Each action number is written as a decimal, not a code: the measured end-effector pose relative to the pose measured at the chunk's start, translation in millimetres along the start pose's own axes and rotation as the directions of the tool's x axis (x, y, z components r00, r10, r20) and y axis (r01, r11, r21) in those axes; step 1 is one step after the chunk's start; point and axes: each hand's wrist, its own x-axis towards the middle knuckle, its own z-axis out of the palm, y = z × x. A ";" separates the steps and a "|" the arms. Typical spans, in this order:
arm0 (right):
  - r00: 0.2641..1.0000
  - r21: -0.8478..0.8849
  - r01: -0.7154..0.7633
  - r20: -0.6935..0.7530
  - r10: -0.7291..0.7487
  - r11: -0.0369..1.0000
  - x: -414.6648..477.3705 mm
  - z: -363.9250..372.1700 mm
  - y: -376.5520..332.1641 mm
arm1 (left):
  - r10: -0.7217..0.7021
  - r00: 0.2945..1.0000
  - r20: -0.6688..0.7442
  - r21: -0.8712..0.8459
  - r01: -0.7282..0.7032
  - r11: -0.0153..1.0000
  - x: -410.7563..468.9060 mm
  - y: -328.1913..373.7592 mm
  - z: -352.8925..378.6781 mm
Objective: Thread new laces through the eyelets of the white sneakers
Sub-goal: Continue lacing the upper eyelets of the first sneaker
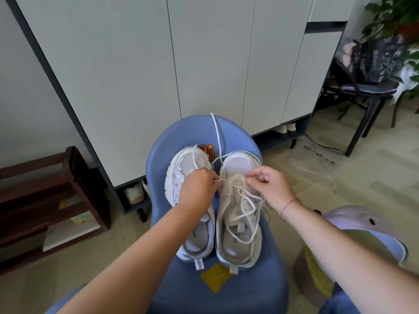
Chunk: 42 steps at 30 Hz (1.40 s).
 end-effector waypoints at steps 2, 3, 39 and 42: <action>1.000 0.039 -0.014 -0.010 0.014 0.999 2.2 -0.3 1.3 | -0.066 0.997 -0.042 -0.179 0.057 0.982 -4.0 -1.4 -5.9; 1.000 0.054 -0.021 -0.013 0.022 0.998 2.9 -0.7 1.9 | -0.120 0.991 -0.067 -0.283 0.096 0.954 -5.7 -3.0 -11.2; 0.999 0.055 0.001 -0.040 0.001 0.999 2.6 2.5 6.3 | -0.359 0.905 -0.227 -0.315 0.281 0.907 -9.9 -19.9 -76.9; 0.999 0.067 -0.011 -0.044 0.014 0.998 2.5 2.7 6.2 | -0.165 0.984 -0.064 -0.174 0.152 0.973 -9.4 -3.7 -57.6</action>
